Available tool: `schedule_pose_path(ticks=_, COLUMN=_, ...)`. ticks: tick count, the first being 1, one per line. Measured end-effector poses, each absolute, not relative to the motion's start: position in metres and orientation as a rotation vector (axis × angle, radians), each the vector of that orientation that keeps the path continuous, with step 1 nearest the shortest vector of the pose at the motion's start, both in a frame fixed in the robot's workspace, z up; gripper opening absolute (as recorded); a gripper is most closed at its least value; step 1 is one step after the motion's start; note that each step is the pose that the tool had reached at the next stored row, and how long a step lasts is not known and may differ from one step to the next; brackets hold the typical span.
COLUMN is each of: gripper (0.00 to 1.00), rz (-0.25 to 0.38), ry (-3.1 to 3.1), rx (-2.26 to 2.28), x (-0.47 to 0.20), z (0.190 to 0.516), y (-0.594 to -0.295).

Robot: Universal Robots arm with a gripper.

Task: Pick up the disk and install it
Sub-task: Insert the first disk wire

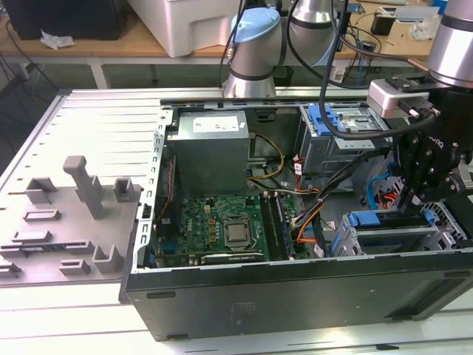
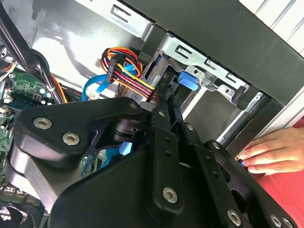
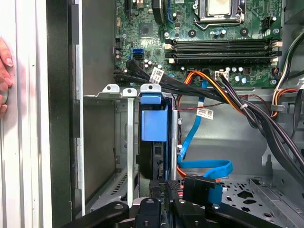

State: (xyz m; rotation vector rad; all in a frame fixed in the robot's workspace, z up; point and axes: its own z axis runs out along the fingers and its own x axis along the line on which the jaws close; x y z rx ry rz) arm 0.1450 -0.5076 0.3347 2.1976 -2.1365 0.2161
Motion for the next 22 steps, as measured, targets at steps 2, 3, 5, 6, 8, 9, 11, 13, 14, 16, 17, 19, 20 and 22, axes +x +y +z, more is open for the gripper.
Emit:
schedule_pose_path(ticks=2, gripper=0.17, rz=0.216, ry=-2.136, rx=2.197, x=0.145, z=0.3344, y=-0.5076)
schedule_pose_path(ticks=3, gripper=0.17, rz=0.216, ry=-2.136, rx=2.197, x=0.145, z=0.3343, y=-0.5076)
schedule_pose_path(ticks=5, gripper=0.17, rz=0.216, ry=-2.136, rx=2.197, x=0.145, z=0.3342, y=-0.5076)
schedule_pose_path(ticks=6, gripper=0.17, rz=0.216, ry=-2.136, rx=2.197, x=0.145, z=0.3341, y=-0.5076)
schedule_pose_path(ticks=8, gripper=0.17, rz=0.216, ry=-2.136, rx=2.197, x=0.145, z=0.334, y=-0.5076)
schedule_pose_path(ticks=9, gripper=0.17, rz=0.216, ry=-2.136, rx=2.197, x=0.145, z=0.3339, y=-0.5076)
schedule_pose_path(ticks=11, gripper=0.17, rz=0.216, ry=-2.136, rx=2.197, x=0.145, z=0.3338, y=-0.5076)
schedule_pose_path(ticks=13, gripper=0.17, rz=0.216, ry=-2.136, rx=2.197, x=0.145, z=0.3337, y=-0.5076)
schedule_pose_path(ticks=14, gripper=0.17, rz=0.216, ry=-2.137, rx=2.198, x=0.145, z=0.3333, y=-0.5076)
schedule_pose_path(ticks=16, gripper=0.3, rz=0.216, ry=-2.136, rx=2.198, x=0.145, z=0.336, y=-0.5076)
schedule_pose_path(ticks=17, gripper=0.36, rz=0.216, ry=-2.136, rx=2.198, x=0.145, z=0.3383, y=-0.5076)
schedule_pose_path(ticks=19, gripper=0.42, rz=0.216, ry=-2.137, rx=2.198, x=0.145, z=0.34, y=-0.5076)
schedule_pose_path(ticks=20, gripper=0.48, rz=0.216, ry=-2.137, rx=2.198, x=0.145, z=0.3401, y=-0.5076)
schedule_pose_path(ticks=22, gripper=0.48, rz=0.216, ry=-2.136, rx=2.198, x=0.145, z=0.3403, y=-0.5076)
